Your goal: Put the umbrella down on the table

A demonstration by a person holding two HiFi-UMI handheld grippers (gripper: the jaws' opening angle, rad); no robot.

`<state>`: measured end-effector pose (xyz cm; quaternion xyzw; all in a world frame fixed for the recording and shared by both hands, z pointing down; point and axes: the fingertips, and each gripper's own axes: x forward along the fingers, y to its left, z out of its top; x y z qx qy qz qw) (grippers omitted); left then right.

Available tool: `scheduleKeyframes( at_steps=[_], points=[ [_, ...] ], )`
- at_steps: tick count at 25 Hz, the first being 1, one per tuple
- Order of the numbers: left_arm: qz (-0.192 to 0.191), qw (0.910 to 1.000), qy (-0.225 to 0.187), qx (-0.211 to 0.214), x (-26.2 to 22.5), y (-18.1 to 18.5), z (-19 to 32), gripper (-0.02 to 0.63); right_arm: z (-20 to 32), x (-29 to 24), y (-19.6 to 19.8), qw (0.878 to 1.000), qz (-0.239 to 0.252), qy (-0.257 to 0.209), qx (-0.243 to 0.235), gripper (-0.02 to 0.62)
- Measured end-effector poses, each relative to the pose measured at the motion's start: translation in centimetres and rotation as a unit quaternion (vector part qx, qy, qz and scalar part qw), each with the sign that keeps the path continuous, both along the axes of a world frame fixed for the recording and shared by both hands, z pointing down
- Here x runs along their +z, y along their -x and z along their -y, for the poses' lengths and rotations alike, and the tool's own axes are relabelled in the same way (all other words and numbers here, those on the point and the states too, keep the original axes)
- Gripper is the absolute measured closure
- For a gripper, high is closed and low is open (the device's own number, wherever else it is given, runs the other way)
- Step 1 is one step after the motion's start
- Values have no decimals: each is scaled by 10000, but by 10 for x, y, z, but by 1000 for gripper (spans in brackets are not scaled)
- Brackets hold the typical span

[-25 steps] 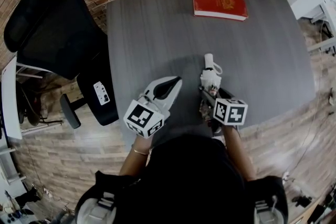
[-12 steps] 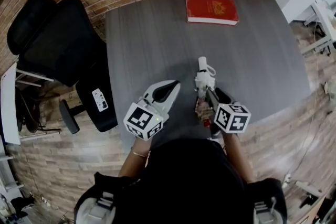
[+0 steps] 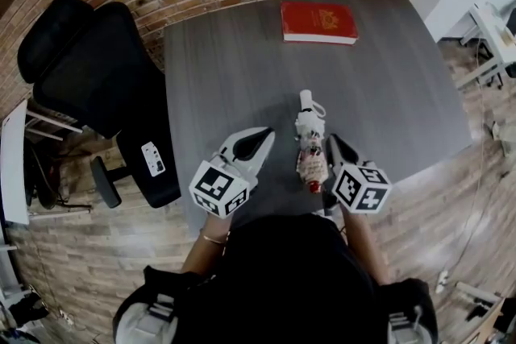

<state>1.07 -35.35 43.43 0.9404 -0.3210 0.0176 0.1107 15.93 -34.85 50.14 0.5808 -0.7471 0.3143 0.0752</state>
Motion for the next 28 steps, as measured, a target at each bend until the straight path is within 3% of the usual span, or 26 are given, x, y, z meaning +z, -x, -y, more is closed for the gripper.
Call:
scheduleKeyframes(
  at_steps=[5,11,17,28],
  points=[
    [-37,10000,-34,46,-7,-2,-9,604,-11,-16,-1,9997,-176,-159,46,598],
    [-3,9999,-121,77,-12,-2,-17,604,-17,-36,1,9986,162,-495,117,598],
    [-7,10000,-68,28,-10,0,-19,604,-20,-38,2,9984,-121,-550,15,598],
    [7,10000,-76,16,-10,0,-19,604,-21,-44,7,9976,-122,-669,-143,598]
  ],
)
